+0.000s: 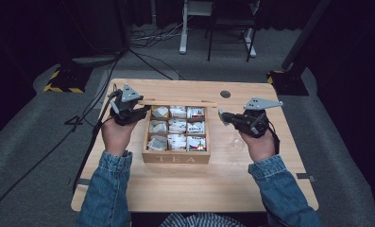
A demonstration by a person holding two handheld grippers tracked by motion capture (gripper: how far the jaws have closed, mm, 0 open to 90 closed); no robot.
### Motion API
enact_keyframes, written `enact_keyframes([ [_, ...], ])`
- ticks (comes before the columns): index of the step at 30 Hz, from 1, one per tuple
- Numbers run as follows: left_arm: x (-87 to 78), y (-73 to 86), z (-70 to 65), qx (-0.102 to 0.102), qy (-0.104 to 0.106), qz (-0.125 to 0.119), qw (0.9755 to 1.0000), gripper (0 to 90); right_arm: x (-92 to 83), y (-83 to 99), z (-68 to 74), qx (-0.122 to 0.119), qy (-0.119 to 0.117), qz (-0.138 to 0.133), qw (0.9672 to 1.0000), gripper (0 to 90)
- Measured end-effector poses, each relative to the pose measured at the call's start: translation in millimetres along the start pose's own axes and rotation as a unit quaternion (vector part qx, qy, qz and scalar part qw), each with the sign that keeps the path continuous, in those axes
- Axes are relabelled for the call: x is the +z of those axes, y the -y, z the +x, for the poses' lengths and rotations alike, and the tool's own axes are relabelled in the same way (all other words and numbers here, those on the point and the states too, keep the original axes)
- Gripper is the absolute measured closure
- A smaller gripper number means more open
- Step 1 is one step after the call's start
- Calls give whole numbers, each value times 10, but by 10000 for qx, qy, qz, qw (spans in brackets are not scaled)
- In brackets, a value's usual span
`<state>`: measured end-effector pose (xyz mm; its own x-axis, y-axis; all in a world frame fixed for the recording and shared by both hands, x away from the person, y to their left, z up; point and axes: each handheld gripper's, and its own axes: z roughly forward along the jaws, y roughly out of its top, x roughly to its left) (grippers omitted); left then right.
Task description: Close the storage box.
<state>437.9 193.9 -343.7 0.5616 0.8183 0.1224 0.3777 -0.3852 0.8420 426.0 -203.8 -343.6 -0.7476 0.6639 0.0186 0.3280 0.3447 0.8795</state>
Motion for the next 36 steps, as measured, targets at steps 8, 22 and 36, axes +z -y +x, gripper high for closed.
enact_keyframes([
  [8,0,1,-3,-1,-9,1,10000,573,-120,185,-245,321,379,37,9988,878],
  [22,1,1,-7,-1,-19,0,10000,573,-168,499,-512,680,837,207,9940,877],
  [36,0,2,-10,22,-33,11,10000,573,-132,680,-517,828,848,286,9925,843],
])
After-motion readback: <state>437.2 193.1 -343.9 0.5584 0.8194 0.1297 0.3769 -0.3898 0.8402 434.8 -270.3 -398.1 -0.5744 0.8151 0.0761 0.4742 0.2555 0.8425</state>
